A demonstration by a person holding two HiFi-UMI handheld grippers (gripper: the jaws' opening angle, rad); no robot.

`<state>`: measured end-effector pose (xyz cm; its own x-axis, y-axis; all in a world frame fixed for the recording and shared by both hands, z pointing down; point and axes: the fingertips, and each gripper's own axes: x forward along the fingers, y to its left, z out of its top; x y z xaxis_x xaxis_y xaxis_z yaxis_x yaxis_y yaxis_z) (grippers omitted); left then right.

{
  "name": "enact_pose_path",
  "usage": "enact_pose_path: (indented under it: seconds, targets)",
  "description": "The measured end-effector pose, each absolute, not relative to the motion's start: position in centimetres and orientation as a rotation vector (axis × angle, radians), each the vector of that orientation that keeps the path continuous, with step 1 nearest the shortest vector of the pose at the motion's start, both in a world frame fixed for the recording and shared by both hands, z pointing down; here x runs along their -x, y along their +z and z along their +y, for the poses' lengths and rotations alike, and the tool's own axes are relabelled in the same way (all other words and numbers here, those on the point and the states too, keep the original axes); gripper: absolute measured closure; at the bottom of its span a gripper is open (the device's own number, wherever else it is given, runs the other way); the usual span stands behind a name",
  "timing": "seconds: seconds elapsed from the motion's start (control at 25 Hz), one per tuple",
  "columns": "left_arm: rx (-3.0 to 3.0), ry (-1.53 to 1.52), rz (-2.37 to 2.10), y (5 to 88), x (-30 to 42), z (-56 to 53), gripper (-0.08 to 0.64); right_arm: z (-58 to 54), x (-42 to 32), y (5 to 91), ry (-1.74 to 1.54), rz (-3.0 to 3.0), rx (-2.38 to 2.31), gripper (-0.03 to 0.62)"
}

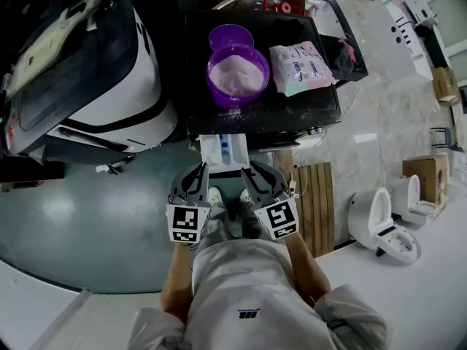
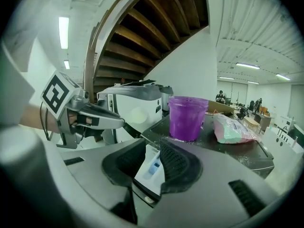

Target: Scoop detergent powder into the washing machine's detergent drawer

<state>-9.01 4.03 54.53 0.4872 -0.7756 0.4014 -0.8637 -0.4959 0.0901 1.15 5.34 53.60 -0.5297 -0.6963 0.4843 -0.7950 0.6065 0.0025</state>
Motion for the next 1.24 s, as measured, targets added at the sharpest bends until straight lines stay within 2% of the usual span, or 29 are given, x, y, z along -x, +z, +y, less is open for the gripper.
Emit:
enact_pose_path:
  seconds: [1.24]
  targets:
    - [-2.535,0.382,-1.383,52.0,9.4,3.9,0.545,4.7,-0.4,50.5,0.203,-2.412,-1.281,0.468]
